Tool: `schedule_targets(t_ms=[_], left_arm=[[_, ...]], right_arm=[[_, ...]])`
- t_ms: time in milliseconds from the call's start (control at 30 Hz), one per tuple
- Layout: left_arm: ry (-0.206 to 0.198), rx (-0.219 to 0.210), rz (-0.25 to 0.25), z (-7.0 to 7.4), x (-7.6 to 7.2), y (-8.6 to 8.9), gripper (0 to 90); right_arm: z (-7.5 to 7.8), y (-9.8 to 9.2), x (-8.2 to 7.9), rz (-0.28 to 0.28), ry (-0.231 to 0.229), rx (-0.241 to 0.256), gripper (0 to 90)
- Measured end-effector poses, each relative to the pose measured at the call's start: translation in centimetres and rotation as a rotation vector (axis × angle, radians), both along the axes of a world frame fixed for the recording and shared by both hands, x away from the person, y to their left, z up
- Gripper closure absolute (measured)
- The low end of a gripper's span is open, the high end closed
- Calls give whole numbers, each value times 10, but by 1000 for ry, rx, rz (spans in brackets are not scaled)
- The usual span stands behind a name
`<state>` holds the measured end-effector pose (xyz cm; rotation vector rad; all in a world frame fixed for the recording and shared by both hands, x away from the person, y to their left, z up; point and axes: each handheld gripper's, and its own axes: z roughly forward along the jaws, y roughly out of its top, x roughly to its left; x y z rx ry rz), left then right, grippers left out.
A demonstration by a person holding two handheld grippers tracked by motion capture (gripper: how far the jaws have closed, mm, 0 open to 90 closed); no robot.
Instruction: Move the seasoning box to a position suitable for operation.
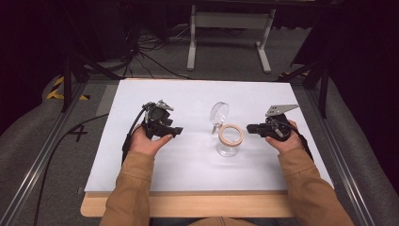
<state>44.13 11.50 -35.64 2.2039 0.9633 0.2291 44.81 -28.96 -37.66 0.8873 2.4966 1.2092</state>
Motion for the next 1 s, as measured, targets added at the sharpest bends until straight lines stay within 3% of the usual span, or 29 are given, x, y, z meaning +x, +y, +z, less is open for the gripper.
schedule_targets(t_ms=[167,333,767,1000], left_arm=[[-5,4,-9,0,0,0,459],[27,-55,-31,1,-1,2,450],[5,-26,-28,0,-2,-1,445],[-2,-25,-32,0,-3,-3,449]], right_arm=[[-1,1,0,-2,7,-1,843],[-5,4,2,10,12,17,844],[-17,12,6,23,34,11,829],[-21,18,5,47,49,4,867]])
